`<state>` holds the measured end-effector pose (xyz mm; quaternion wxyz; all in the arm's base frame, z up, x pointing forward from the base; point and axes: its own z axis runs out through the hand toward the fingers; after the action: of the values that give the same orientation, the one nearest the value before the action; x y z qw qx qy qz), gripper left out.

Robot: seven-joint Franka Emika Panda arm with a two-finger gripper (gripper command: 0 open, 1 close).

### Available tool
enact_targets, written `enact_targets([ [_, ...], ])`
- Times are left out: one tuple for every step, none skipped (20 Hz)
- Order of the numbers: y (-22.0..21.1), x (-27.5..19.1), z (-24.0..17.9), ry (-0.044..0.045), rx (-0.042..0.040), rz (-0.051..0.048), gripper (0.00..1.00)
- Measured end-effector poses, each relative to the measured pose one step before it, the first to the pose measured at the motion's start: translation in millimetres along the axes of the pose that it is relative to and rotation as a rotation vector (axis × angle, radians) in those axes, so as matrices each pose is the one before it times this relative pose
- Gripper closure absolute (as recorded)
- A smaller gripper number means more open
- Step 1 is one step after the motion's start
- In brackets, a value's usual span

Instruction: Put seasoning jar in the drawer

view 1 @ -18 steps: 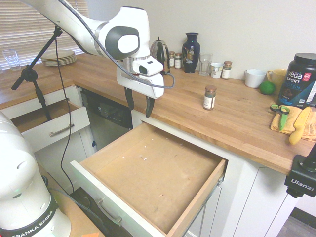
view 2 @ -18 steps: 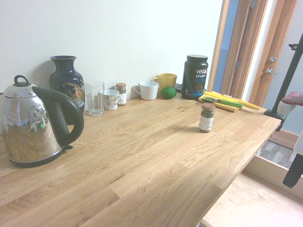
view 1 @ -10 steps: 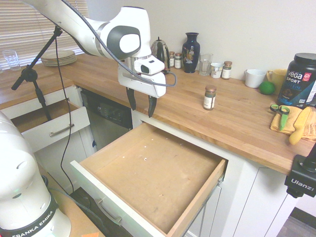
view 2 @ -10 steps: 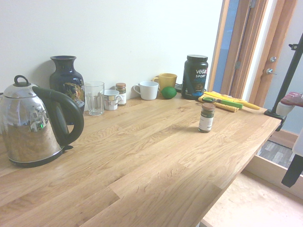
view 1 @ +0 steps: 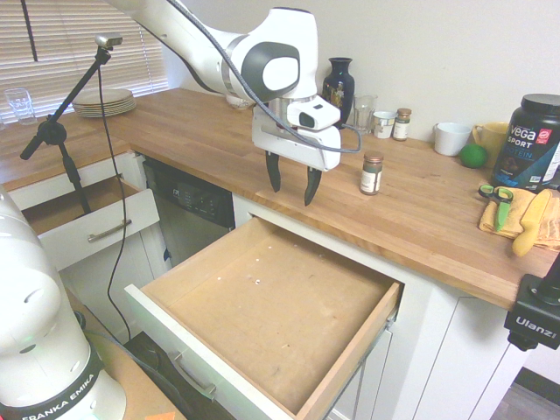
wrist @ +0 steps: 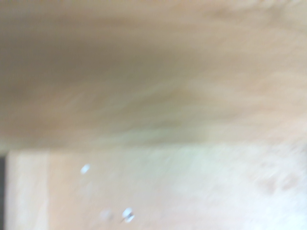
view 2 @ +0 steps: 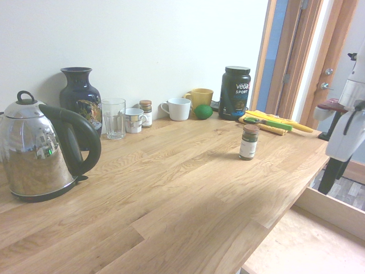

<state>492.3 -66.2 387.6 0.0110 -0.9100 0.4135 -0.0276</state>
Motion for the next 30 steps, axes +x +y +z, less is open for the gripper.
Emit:
enact_targets([
  [-0.34, 9.71, 0.07, -0.00079, -0.00129, 0.00492, 0.00],
  [-0.79, 10.14, 0.55, 0.00033, -0.00108, 0.00448, 0.00],
  [-1.50, 9.85, 0.94, 0.00165, -0.00058, 0.00286, 0.00],
  [-2.02, 9.32, 1.31, 0.00132, -0.00142, 0.00280, 0.00],
  [-2.45, 9.62, 1.60, 0.00069, -0.00254, 0.00316, 0.00],
  [-2.74, 9.34, 1.57, -0.00076, -0.00398, 0.00328, 0.00],
  [-3.40, 8.63, 1.44, 0.00018, -0.00312, 0.00124, 0.00],
  [-3.94, 7.99, 1.41, -0.00077, -0.00367, -0.00037, 0.00],
  [-4.58, 7.90, 0.91, 0.00014, -0.00271, -0.00141, 0.00],
  [-5.21, 7.65, 0.69, 0.00043, -0.00197, -0.00054, 0.00],
  [-5.41, 6.75, 0.83, -0.00121, -0.00220, 0.00021, 0.00],
  [-5.78, 6.61, 0.55, -0.00061, -0.00187, 0.00020, 0.00],
  [-6.29, 6.90, 0.73, -0.00069, -0.00114, 0.00056, 0.00],
  [-6.08, 6.36, 1.02, -0.00210, -0.00165, 0.00058, 0.00],
  [-6.68, 6.19, 1.29, -0.00186, -0.00147, -0.00035, 0.00],
  [-6.66, 5.80, 2.20, -0.00191, -0.00237, -0.00115, 0.00],
  [-6.48, 5.39, 2.05, -0.00088, -0.00185, -0.00167, 0.00],
  [-6.60, 4.92, 2.84, -0.00267, -0.00290, -0.00189, 0.00],
  [-6.02, 4.84, 2.95, -0.00363, -0.00313, -0.00087, 0.00],
  [-5.66, 4.85, 2.36, -0.00166, -0.00109, -0.00020, 0.00],
  [-5.14, 4.55, 2.61, -0.00351, -0.00203, 0.00029, 0.00],
  [-4.48, 4.42, 2.19, -0.00343, -0.00094, 0.00129, 0.00],
  [-3.87, 4.37, 1.58, -0.00115, -0.00039, 0.00125, 0.00],
  [-3.21, 4.03, 1.13, -0.00043, -0.00110, 0.00115, 0.00],
  [-2.80, 3.76, 1.32, -0.00171, -0.00203, 0.00133, 0.00],
  [-2.40, 3.41, 1.48, -0.00338, -0.00193, 0.00190, 0.00],
  [-2.24, 3.32, 1.81, -0.00204, -0.00017, 0.00214, 0.00],
  [-2.18, 3.29, 1.99, -0.00194, -0.00048, 0.00204, 0.00],
  [-2.00, 3.13, 1.63, -0.00184, -0.00202, 0.00143, 1.00],
  [-1.93, 2.84, 1.43, 0.00007, -0.00180, 0.00092, 1.00],
])
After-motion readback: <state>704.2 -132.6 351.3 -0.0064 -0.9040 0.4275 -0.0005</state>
